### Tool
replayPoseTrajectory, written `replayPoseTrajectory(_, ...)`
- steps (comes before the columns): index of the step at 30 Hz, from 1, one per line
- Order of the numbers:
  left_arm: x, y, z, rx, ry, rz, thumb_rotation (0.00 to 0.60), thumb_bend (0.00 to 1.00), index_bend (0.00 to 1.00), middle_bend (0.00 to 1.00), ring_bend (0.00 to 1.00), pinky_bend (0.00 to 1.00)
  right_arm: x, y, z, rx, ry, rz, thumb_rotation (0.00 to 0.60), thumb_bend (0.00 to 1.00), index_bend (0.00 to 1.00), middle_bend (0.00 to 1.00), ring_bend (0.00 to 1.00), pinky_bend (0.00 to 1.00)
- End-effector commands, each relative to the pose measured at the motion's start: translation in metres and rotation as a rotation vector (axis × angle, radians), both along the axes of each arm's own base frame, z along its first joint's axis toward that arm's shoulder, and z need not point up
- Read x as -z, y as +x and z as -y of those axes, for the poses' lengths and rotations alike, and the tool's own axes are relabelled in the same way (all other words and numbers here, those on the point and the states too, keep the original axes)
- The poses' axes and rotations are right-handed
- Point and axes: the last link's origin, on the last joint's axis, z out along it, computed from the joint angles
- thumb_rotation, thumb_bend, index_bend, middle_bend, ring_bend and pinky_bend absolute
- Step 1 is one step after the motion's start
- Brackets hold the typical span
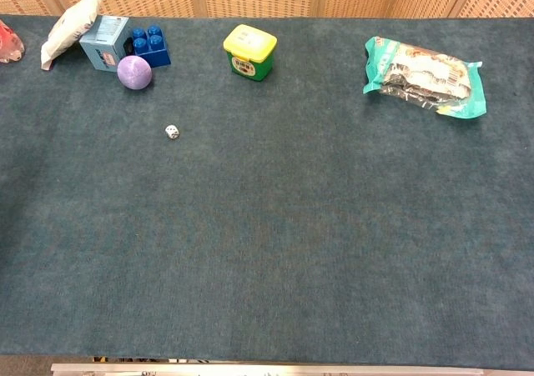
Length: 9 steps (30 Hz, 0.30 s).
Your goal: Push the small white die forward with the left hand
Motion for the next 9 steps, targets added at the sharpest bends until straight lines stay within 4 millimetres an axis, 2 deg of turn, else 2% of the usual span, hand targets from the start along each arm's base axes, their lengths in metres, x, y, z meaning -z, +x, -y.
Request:
replayPoseTrajectory(1, -0.008, -0.002, 0.015, -0.019, 0.018, 0.006, 0.572, 0.33, 0.06, 0.29, 0.26, 0.36, 0.002, 0.001, 0.0, -0.005, 0.002, 0.001, 0.6, 0.44, 0.15, 0.34, 0.29, 0.33)
replayPoseTrajectory(9, -0.011, -0.001, 0.027, -0.009, 0.048, 0.02, 0.599, 0.32, 0.06, 0.29, 0.26, 0.36, 0.004, 0.004, 0.001, -0.015, 0.004, 0.008, 0.6, 0.44, 0.15, 0.34, 0.29, 0.33)
